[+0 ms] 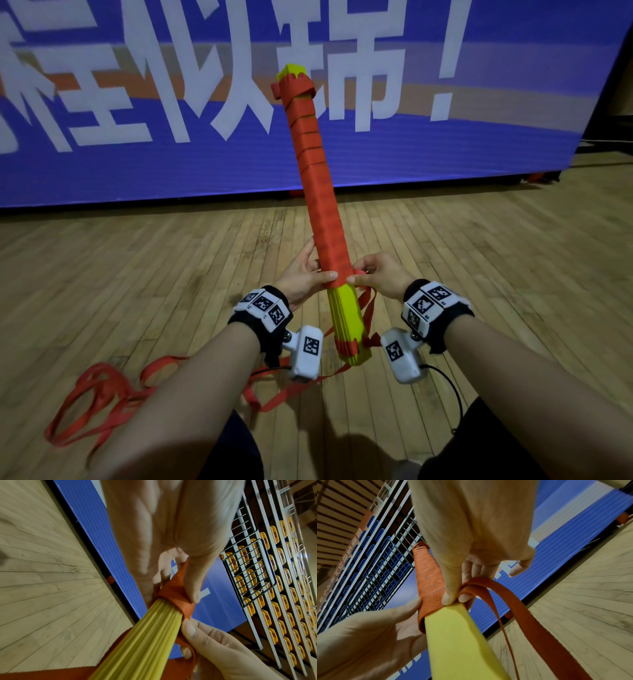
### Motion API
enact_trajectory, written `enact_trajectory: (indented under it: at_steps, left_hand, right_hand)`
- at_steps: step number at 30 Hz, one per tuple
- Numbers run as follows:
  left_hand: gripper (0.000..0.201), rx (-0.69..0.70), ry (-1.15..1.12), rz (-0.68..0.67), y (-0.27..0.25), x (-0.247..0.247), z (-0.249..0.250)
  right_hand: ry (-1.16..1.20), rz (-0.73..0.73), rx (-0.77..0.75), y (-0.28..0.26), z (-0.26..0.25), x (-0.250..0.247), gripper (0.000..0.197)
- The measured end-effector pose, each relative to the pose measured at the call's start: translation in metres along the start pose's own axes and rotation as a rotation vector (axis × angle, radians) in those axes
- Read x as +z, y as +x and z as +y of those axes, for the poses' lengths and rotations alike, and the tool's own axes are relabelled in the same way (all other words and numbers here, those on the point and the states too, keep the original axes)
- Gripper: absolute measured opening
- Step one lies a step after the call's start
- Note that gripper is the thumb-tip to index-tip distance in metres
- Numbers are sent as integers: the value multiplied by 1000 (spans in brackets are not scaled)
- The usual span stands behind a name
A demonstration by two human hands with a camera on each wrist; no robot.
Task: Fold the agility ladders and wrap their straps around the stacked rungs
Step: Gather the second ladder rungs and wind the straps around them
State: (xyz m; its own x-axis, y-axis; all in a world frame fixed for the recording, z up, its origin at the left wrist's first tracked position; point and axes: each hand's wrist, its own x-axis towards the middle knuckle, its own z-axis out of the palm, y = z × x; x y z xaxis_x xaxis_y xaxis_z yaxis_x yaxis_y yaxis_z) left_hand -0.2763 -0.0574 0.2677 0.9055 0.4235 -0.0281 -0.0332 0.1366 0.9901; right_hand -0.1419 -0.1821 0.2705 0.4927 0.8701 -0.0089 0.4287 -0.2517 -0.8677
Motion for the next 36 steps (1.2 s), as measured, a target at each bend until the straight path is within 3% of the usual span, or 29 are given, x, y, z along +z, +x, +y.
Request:
enact_trajectory:
  at_steps: [5, 10, 19, 23, 29, 32, 36]
  left_hand:
    - [83, 17, 48, 89, 5, 3, -5]
    - [63, 0, 121, 192, 11, 6, -11]
    - [65, 38, 175, 270, 13, 6, -12]
    - [72, 63, 243, 286, 11, 8, -10]
    - [72, 92, 228, 321, 7, 6, -6]
    - [77, 89, 235, 308, 5, 6, -5]
    - [76, 58, 179, 256, 4, 8, -4]
  right_hand:
    - [-23, 12, 32, 1, 1, 2, 4]
    - [-91, 35, 71, 4, 1, 6, 8]
    - [-92, 3, 84, 5, -4, 5, 22]
    - [-123, -84, 88, 1, -7, 3, 8]
    - [-100, -93, 62, -3, -13, 5, 8]
    - [-93, -117, 65, -2, -11, 6, 20]
    - [-128, -52, 37, 0, -5, 9, 17]
